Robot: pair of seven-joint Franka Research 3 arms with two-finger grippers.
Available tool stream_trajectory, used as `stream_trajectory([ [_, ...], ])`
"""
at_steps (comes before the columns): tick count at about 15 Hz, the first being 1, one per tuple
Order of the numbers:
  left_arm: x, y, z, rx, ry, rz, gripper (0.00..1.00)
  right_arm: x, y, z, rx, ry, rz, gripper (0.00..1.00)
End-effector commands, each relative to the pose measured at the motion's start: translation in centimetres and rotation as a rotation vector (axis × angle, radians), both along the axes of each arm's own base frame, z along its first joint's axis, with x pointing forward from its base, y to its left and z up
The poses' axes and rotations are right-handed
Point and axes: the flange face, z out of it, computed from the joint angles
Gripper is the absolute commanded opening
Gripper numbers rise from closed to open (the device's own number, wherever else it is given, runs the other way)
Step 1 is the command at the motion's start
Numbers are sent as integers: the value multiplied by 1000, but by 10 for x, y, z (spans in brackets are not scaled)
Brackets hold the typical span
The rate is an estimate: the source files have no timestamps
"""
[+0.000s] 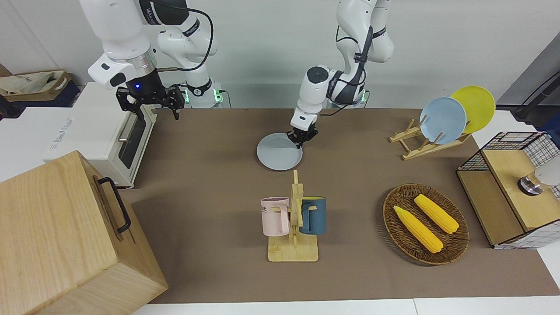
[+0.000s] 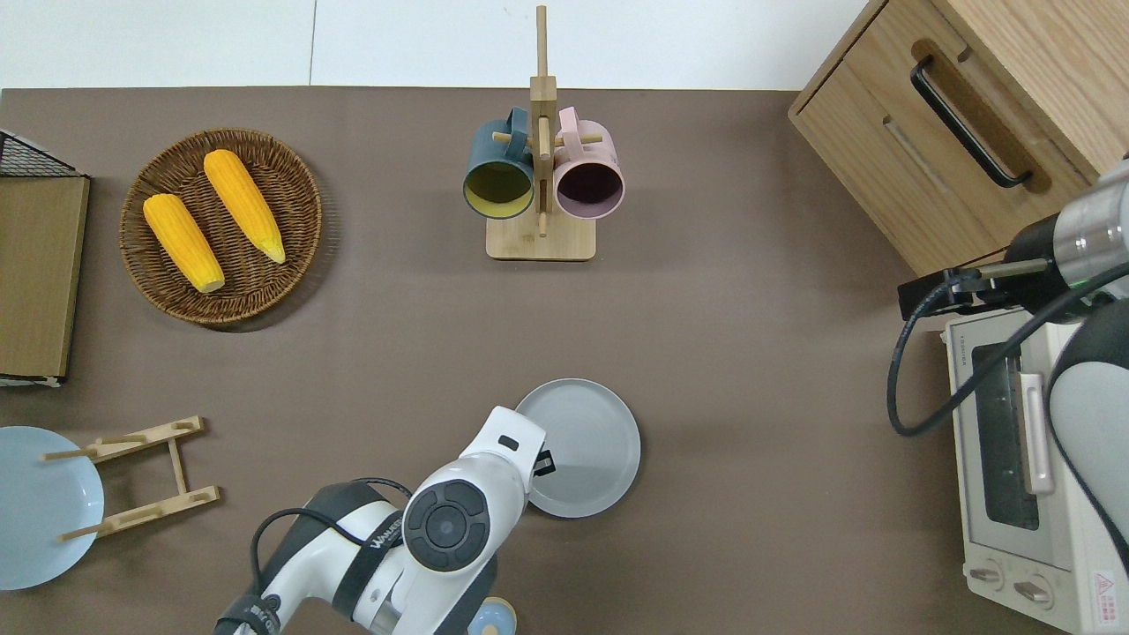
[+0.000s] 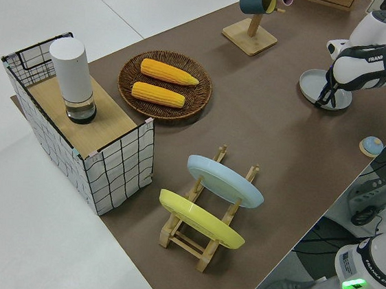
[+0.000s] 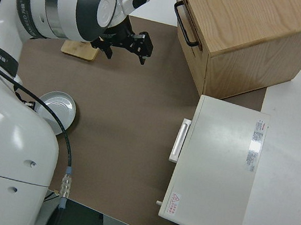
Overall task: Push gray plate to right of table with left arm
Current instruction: 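Keep pushing the gray plate farther toward the right arm with the left gripper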
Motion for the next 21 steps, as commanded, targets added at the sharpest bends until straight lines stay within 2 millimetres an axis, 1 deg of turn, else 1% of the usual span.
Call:
stream_trajectory([
  [1, -4, -36, -12, -12, 17, 26, 0, -3, 0, 3, 6, 4, -4, 983],
  [4, -6, -65, -12, -33, 23, 44, 0, -3, 0, 3, 6, 4, -4, 983],
  [7, -7, -90, -6, -60, 21, 60, 0, -3, 0, 3, 6, 4, -4, 983],
  [9, -8, -104, -6, -73, 26, 68, 0, -3, 0, 3, 6, 4, -4, 983],
  [10, -9, -116, -8, -81, 34, 77, 0, -3, 0, 4, 6, 2, -4, 983],
  [12, -9, -135, -6, -101, 37, 86, 0, -3, 0, 3, 6, 4, -4, 983],
  [13, -5, -142, -6, -110, 37, 96, 0, -3, 0, 3, 6, 4, -4, 983],
  [15, -11, -166, -8, -125, 41, 93, 0, -3, 0, 3, 6, 4, -4, 983],
  [17, -7, -179, -12, -146, 36, 111, 0, -3, 0, 3, 6, 4, -6, 983],
  [18, -11, -188, -14, -159, 32, 100, 0, -3, 0, 3, 6, 4, -4, 983],
  [20, -18, -197, -23, -171, 30, 90, 0, -3, 0, 3, 6, 4, -4, 983],
  [21, -20, -201, -21, -184, 23, 89, 0, -3, 0, 3, 6, 4, -4, 983],
])
